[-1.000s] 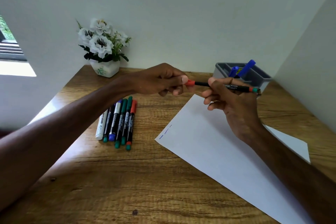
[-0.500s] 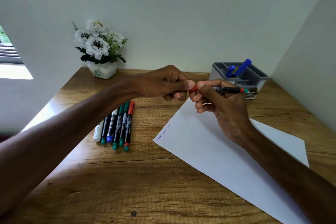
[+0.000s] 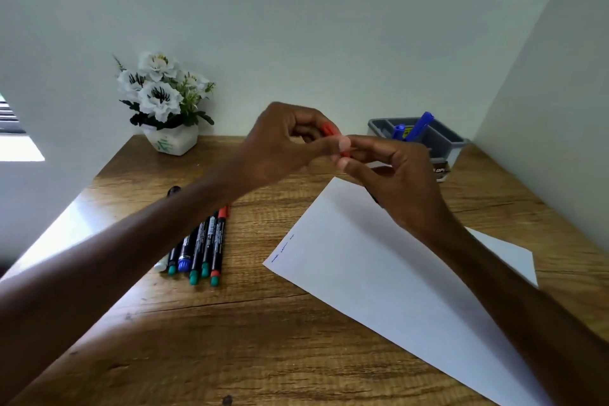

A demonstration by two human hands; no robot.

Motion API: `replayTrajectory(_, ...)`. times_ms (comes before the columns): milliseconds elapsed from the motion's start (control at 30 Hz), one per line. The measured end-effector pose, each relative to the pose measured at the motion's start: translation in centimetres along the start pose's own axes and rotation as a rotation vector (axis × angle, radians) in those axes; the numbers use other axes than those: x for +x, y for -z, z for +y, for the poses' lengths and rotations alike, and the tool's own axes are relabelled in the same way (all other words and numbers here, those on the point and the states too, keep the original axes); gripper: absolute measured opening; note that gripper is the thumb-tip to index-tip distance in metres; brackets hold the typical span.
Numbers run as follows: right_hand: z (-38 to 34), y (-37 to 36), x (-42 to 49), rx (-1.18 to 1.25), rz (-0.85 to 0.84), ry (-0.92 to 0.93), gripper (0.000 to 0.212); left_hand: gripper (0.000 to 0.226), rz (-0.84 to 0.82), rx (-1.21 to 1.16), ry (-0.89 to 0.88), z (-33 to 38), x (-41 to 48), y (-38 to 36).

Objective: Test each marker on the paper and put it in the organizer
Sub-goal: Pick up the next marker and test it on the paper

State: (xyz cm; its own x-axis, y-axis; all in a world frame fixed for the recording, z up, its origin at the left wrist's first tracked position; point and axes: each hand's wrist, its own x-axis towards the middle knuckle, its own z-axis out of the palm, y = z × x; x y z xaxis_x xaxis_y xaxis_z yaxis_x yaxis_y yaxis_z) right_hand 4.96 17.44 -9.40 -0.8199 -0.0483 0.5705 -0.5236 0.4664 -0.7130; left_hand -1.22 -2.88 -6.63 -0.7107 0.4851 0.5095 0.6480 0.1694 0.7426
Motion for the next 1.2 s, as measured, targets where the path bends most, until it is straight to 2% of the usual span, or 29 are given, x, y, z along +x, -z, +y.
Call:
replayTrajectory(67, -0.3, 0.5, 0.3, -0.117, 0.038, 0.074, 0.028, 0.022, 0.022, -0.005, 0.033, -0.2, -0.1, -1.3)
replayTrajectory(133, -0.5, 1.7, 0.9, -0.083, 0.139, 0.070, 0.032, 0.024, 0.018, 0.029, 0.139, -0.6, -0.2, -1.8)
replayTrajectory(200, -1.0, 3.2, 1.4, -0.022, 0.271, 0.088, 0.048, 0.021, -0.109, 0.232, 0.178, -1.3, -0.5, -1.6)
replayTrajectory(300, -2.1, 5.2, 2.0, -0.077, 0.444, 0.221, 0.073, 0.023, -0.382, 0.535, 0.128, -2.3, -1.0, -1.4)
replayTrajectory(367, -2.0, 5.9, 2.1, -0.103, 0.523, 0.261, 0.067, 0.028, -0.461, 0.595, 0.130, -2.9, -1.1, -1.4)
replayTrajectory(467, -1.5, 6.2, 2.5, -0.128, 0.595, 0.279, 0.050, 0.031, -0.484, 0.599, 0.108, -3.6, -1.1, -1.4)
replayTrajectory(633, -0.7, 5.9, 4.1, -0.179, 0.586, 0.260, 0.044, 0.030, -0.484, 0.568, 0.103, -4.5, -0.9, -1.4)
replayTrajectory(867, 2.3, 5.0, 4.4, -0.292, 0.467, 0.191, 0.032, 0.030, -0.473, 0.546, 0.072, -4.6, -0.9, -1.5)
replayTrajectory(1067, 3.0, 5.5, 4.4, -0.419, 0.398, 0.210, 0.018, 0.031, -0.479, 0.543, 0.066, -4.9, -0.8, -1.5)
replayTrajectory(1200, 3.7, 5.4, 4.2, -0.574, 0.338, 0.258, 0.027, 0.031, -0.488, 0.533, 0.059, -5.1, -0.8, -1.4)
